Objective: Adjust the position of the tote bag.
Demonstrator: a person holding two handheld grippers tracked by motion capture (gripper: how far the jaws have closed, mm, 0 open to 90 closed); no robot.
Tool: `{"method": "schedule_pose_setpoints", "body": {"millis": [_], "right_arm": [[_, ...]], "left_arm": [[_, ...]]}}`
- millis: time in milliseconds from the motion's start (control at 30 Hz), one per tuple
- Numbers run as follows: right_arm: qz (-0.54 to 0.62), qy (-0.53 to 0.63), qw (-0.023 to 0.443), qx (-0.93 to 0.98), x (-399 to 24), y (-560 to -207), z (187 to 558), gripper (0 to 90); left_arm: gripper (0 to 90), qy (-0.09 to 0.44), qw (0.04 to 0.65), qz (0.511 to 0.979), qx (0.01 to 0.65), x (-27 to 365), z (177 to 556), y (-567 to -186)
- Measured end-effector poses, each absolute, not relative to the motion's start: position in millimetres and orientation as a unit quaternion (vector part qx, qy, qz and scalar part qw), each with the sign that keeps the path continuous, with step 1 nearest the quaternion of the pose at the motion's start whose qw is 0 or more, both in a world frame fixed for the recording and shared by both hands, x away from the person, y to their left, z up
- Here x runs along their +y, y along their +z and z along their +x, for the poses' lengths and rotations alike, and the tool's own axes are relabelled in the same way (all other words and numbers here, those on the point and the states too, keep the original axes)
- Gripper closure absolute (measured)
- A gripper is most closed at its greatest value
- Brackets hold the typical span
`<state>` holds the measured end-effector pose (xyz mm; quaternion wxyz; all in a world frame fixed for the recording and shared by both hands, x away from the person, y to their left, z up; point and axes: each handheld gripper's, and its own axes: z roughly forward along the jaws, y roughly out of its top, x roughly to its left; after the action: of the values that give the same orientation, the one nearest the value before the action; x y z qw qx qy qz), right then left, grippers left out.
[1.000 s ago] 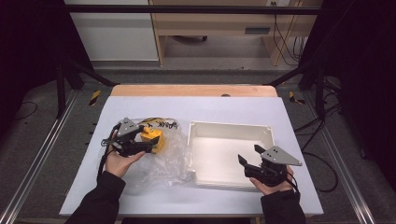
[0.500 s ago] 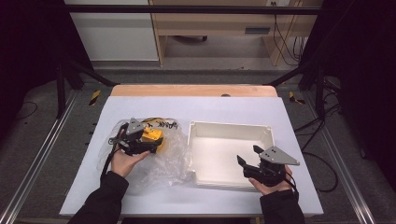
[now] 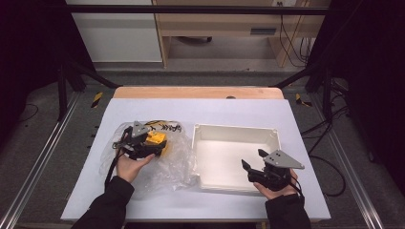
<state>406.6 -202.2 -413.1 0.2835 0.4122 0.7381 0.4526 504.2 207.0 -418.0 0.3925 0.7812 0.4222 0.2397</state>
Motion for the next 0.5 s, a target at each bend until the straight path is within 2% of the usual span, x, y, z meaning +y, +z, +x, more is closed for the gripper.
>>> {"method": "schedule_pose_setpoints", "body": {"millis": [500], "right_arm": [[0.409, 0.452, 0.285, 0.740, -202, -413, 406, 31.2]], "left_arm": [[21.3, 0.243, 0.399, 0.764, 0.444, 218, 495, -405]]}}
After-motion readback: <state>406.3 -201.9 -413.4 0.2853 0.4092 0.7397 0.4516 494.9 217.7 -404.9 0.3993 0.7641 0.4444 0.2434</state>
